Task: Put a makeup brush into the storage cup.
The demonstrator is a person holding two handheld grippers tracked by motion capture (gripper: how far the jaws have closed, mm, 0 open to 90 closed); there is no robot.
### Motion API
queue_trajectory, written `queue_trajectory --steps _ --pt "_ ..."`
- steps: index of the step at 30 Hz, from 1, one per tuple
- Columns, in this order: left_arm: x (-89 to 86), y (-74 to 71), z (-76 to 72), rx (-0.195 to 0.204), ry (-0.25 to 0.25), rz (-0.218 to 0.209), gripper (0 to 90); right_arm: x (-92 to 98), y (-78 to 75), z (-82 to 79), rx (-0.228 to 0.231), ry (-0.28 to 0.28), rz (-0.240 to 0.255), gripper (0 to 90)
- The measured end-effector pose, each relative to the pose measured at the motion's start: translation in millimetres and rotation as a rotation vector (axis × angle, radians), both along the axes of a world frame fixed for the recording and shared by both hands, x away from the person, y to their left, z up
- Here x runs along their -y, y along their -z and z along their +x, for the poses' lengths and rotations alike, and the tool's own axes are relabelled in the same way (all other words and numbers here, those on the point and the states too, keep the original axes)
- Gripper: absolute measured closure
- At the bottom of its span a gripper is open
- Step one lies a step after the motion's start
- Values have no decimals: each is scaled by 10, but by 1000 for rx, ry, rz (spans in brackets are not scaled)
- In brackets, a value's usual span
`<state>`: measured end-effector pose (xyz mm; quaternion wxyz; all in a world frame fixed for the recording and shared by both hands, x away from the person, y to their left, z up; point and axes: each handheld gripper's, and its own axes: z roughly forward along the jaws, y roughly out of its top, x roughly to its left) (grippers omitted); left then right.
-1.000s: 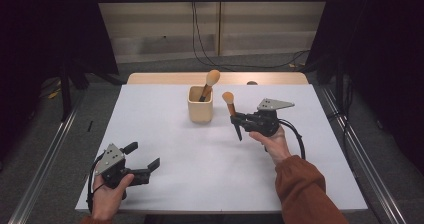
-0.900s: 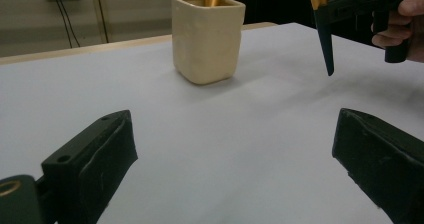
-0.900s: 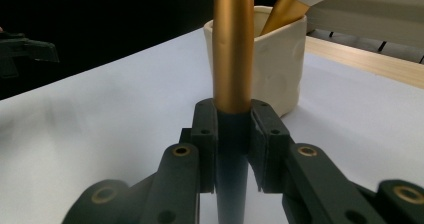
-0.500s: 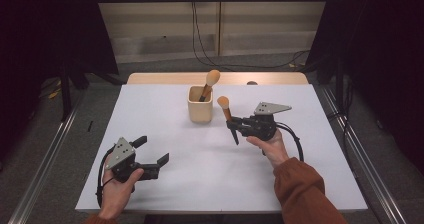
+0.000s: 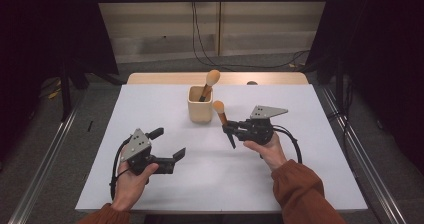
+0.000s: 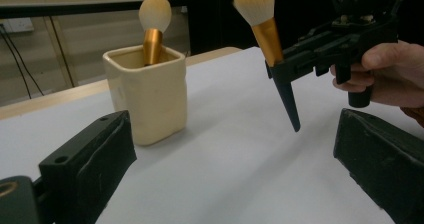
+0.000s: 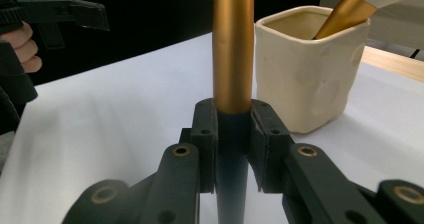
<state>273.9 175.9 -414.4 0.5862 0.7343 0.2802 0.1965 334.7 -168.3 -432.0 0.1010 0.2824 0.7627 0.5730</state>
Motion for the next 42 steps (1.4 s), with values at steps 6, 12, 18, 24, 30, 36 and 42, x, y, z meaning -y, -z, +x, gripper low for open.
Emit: queue_trajectory --steps 6,12,18,24,30,36,42 --pt "134 -49 89 -7 -2 -10 27 -27 14 -34 0 -9 9 754" --pt "282 -101 133 -10 33 8 26 -72 55 -94 -3 -19 -4 754" --pt "400 -144 182 -10 52 -3 25 -128 54 -128 -2 -27 6 754" --pt "508 -133 270 4 40 4 22 -201 39 -158 8 -55 18 754" --pt "580 -103 328 -23 42 -17 23 -284 59 -189 9 -78 9 753" --pt "634 -106 392 -28 18 -11 29 -329 69 -199 7 -88 18 753" --pt "716 -94 432 -31 22 -1 29 -354 72 -207 10 -86 18 754"
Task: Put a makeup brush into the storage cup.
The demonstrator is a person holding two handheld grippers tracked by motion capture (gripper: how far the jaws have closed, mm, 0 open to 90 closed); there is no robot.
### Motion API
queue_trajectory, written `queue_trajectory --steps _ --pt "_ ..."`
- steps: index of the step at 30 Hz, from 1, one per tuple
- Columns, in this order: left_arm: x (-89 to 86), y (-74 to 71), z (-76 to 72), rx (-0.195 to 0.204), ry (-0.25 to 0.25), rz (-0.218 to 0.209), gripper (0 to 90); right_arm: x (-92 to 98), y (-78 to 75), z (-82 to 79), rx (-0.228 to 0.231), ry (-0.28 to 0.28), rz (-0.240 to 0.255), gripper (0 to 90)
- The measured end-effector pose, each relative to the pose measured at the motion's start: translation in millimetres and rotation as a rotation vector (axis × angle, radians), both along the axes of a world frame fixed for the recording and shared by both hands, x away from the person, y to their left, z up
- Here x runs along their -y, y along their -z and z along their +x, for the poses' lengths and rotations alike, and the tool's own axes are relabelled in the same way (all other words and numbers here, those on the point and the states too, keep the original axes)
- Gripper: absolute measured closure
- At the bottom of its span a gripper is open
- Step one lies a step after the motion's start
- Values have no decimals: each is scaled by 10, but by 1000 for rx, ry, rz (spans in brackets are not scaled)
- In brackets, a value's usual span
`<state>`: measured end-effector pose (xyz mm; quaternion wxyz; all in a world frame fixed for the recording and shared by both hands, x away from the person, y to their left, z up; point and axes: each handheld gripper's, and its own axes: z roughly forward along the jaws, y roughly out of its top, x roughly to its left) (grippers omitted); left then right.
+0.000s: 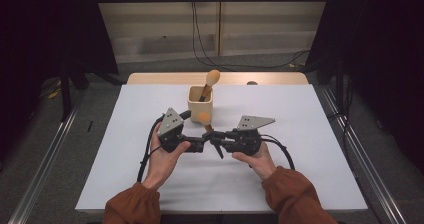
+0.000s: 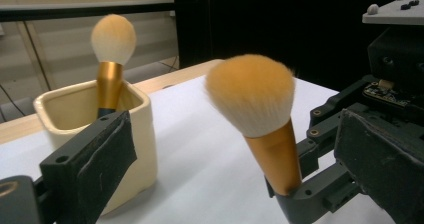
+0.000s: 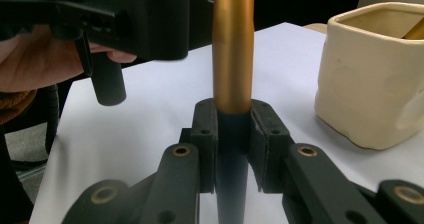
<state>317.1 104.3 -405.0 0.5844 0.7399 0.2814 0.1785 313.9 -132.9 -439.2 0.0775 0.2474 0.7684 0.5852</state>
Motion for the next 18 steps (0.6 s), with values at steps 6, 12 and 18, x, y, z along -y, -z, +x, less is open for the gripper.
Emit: queue_trajectory --steps 6,12,18 --pt "50 -5 45 -33 14 -18 37 -7 -24 -15 8 7 14 754" --pt "96 -2 52 -30 9 -11 58 -15 -36 -20 11 14 26 754" --pt "153 14 51 -17 17 -18 202 9 -40 -16 14 39 31 754"
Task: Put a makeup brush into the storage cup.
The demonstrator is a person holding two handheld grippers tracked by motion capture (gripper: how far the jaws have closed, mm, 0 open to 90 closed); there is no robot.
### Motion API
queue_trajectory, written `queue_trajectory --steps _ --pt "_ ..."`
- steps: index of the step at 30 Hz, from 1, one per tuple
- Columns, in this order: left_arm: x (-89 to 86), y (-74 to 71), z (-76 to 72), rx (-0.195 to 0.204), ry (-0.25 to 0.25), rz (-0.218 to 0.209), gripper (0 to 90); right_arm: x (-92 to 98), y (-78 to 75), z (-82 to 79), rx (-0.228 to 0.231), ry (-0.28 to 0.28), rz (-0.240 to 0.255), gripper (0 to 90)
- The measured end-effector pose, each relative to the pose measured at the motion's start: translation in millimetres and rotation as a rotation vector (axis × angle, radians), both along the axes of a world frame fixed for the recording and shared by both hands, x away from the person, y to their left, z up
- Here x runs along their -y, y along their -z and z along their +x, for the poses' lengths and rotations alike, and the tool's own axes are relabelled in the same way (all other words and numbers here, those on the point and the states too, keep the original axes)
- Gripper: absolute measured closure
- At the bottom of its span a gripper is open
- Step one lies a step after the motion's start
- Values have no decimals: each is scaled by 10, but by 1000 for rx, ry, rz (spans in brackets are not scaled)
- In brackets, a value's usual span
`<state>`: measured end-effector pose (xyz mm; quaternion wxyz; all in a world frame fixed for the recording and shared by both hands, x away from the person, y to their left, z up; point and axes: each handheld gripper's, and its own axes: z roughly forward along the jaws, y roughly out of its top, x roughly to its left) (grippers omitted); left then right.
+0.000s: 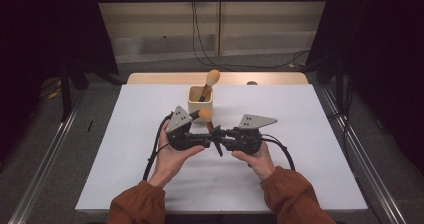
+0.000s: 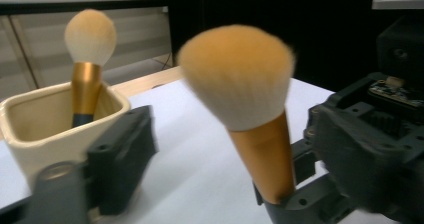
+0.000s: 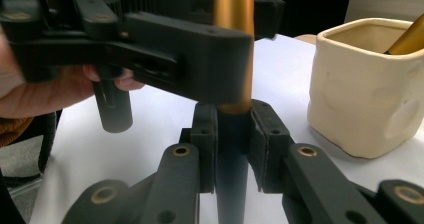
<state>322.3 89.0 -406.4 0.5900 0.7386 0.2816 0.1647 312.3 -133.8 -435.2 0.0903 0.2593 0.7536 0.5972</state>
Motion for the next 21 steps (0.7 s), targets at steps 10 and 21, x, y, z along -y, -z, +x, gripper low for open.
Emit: queue_trajectory --steps 10,21 --pt "-13 14 11 -46 37 -52 499 23 -9 0 10 39 21 754" --pt "3 30 45 -106 99 -95 670 29 -10 0 13 49 23 754"
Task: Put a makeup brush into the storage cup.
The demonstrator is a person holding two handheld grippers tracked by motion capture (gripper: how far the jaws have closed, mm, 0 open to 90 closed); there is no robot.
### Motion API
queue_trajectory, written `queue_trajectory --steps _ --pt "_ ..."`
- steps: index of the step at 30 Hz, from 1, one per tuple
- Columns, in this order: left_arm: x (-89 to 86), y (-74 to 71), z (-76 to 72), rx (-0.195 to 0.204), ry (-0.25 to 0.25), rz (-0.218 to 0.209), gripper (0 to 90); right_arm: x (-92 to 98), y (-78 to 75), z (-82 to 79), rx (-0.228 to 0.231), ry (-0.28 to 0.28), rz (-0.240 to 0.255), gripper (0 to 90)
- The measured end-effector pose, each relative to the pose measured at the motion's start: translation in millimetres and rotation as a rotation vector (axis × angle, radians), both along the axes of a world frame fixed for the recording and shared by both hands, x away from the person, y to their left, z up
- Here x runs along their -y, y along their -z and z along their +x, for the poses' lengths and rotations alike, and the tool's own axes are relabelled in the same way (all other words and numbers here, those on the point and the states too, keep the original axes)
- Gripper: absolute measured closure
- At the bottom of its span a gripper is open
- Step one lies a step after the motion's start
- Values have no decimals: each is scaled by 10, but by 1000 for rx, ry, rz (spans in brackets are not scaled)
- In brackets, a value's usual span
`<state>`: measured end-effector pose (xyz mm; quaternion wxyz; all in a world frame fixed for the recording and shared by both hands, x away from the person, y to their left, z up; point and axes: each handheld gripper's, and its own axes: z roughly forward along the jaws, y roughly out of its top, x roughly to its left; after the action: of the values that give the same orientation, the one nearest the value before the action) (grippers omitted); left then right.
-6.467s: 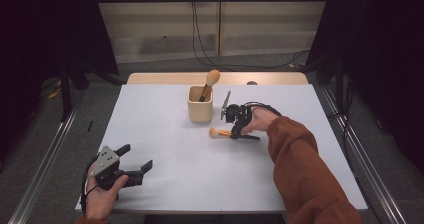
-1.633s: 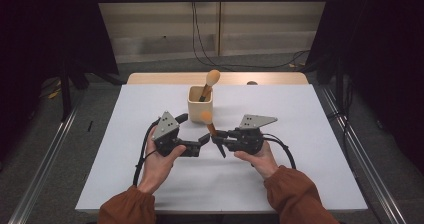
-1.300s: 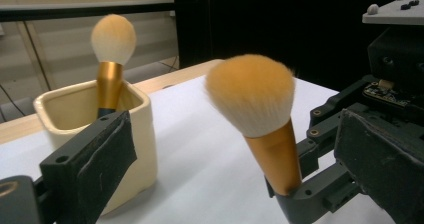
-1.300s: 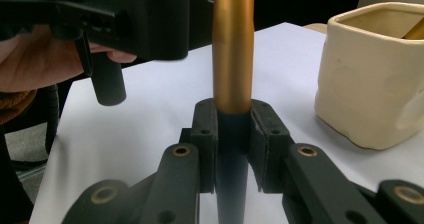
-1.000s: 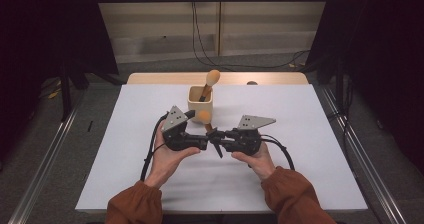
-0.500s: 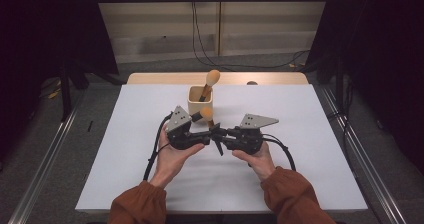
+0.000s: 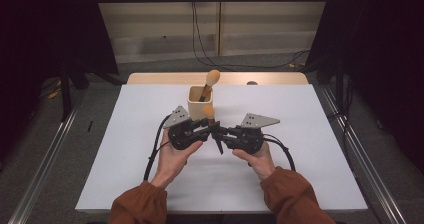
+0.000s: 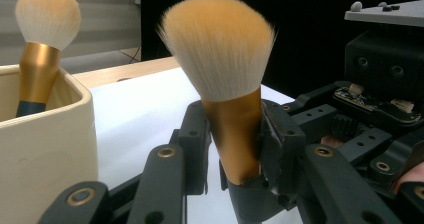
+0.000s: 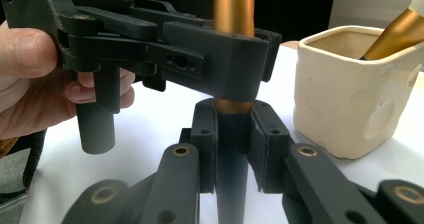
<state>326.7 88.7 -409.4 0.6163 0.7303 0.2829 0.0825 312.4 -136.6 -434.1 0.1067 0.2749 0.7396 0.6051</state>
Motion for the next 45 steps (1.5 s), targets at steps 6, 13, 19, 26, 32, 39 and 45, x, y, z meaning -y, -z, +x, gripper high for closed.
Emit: queue_trajectory --steps 6,13,19,26,32,39,45 --pt "-1 5 -3 -9 9 4 687 -3 11 4 -3 -7 -5 753" --pt "-4 5 4 3 22 0 696 -3 4 6 -2 -9 -5 752" --pt "3 -2 7 -7 26 -13 700 3 0 9 1 -17 -1 750" --pt "9 -33 -3 11 21 5 701 13 -1 13 0 -21 -11 725" --pt "-12 -65 12 14 24 6 701 15 14 17 -10 -18 -20 646" --pt "-75 -113 28 21 16 3 701 45 -8 -5 -5 -4 -22 465" --pt "-91 -125 35 18 14 10 701 83 -24 -21 -3 16 -26 269"
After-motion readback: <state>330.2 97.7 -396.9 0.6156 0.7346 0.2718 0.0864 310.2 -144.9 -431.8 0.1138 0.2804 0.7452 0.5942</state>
